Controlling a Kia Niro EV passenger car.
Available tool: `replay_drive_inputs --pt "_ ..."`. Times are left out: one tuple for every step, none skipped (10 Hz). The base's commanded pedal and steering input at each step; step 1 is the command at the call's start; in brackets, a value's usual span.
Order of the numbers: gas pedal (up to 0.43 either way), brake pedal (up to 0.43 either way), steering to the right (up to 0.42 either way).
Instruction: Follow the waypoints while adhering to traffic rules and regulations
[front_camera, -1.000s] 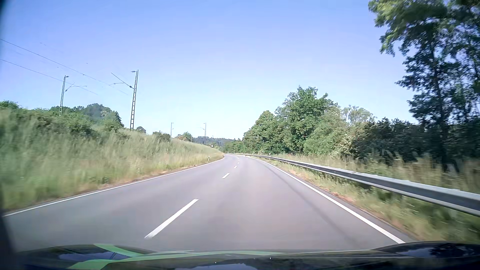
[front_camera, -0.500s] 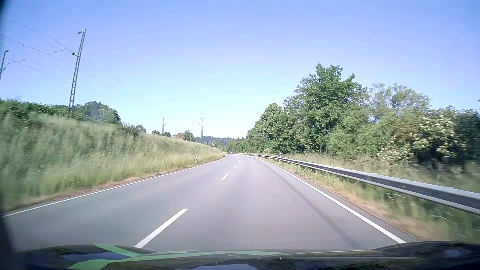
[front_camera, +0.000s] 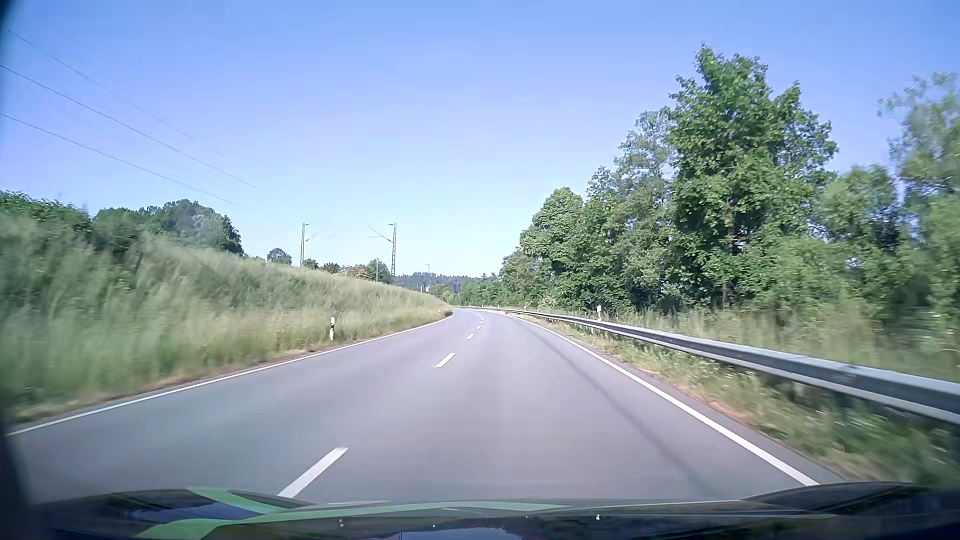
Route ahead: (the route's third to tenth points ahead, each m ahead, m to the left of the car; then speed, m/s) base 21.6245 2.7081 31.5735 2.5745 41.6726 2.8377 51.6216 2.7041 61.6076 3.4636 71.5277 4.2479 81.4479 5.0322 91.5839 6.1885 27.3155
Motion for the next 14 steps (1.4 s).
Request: replay_drive_inputs --pt "0.240 0.000 -0.008" --pt "0.248 0.000 -0.008" --pt "0.248 0.000 -0.008" --pt "0.248 0.000 -0.008" --pt "0.248 0.000 -0.008" --pt "0.248 0.000 -0.008" --pt "0.248 0.000 -0.008" --pt "0.240 0.000 -0.008" --pt "0.240 0.000 -0.008" --pt "0.248 0.000 -0.007" --pt "0.260 0.000 -0.007" --pt "0.287 0.000 -0.007" --pt "0.287 0.000 -0.007" --pt "0.287 0.000 -0.007"
